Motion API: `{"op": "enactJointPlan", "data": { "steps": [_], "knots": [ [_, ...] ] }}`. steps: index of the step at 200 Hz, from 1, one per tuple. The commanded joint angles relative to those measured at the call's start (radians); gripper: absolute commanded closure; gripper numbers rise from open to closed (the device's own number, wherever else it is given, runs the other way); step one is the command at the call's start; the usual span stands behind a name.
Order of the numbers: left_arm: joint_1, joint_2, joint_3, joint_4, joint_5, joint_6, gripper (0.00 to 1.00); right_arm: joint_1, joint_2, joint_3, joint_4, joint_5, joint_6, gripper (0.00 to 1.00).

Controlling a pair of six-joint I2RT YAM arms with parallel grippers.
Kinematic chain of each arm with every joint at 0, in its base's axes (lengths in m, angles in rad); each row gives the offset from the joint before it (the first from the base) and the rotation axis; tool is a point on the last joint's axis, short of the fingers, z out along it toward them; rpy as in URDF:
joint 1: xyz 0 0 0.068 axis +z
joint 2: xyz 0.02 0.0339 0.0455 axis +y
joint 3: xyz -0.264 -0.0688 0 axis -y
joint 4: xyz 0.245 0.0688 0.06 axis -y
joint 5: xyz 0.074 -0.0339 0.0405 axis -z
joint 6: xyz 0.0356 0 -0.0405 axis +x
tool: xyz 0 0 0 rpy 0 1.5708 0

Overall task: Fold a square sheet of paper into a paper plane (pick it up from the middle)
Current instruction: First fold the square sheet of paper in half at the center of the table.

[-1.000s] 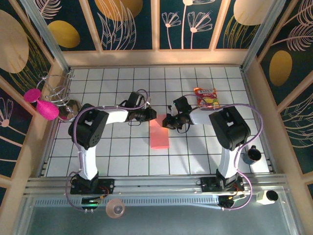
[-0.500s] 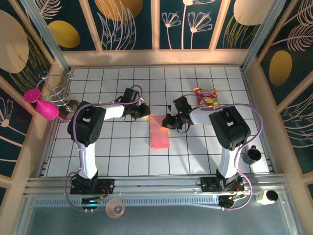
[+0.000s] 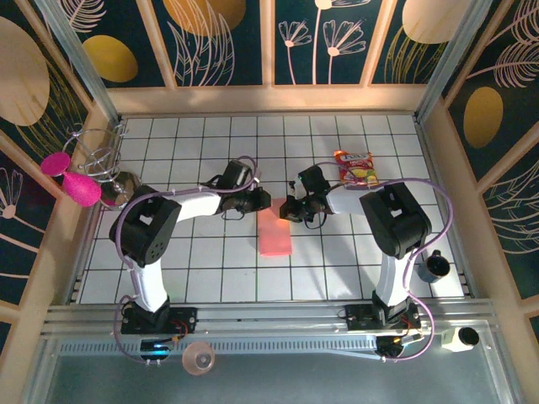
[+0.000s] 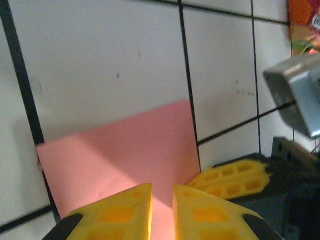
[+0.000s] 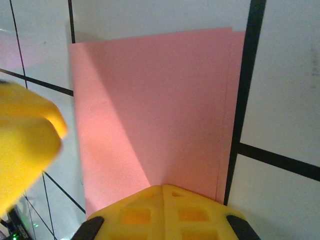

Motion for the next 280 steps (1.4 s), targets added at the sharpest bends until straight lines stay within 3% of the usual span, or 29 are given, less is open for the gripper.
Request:
{"op": "enactJointPlan", "data": {
  "steps": [1, 27, 80, 129, 158, 195, 247, 280],
  "knots": [
    [0.002, -0.006, -0.044, 0.03, 0.041, -0.052, 0.82, -0.022, 0.175, -0.093, -0.217, 0.35, -0.02, 1.0],
    [0.0, 0.006, -0.059, -0.016, 0.028, -0.036, 0.82, -0.023, 0.181, -0.094, -0.213, 0.351, -0.02, 1.0],
    [0.017, -0.007, -0.065, -0.191, -0.125, 0.066, 0.82, -0.027, 0.184, -0.101, -0.213, 0.366, -0.013, 1.0],
    [0.035, -0.127, -0.021, -0.321, -0.197, 0.13, 0.82, -0.03, 0.167, -0.092, -0.206, 0.361, 0.002, 1.0],
    [0.03, -0.21, -0.031, -0.26, -0.148, 0.075, 0.82, -0.03, 0.148, -0.05, -0.2, 0.342, 0.019, 1.0],
    [0.001, -0.21, -0.089, -0.102, -0.085, -0.057, 0.77, -0.039, 0.138, 0.09, -0.197, 0.335, 0.031, 1.0],
    [-0.014, -0.234, -0.178, 0.111, -0.018, -0.214, 0.68, -0.042, -0.047, 0.124, -0.038, 0.069, 0.037, 1.0],
    [-0.032, -0.208, -0.185, 0.154, 0.019, -0.235, 0.68, -0.046, -0.137, 0.103, 0.01, 0.024, 0.064, 0.97]
  ]
}}
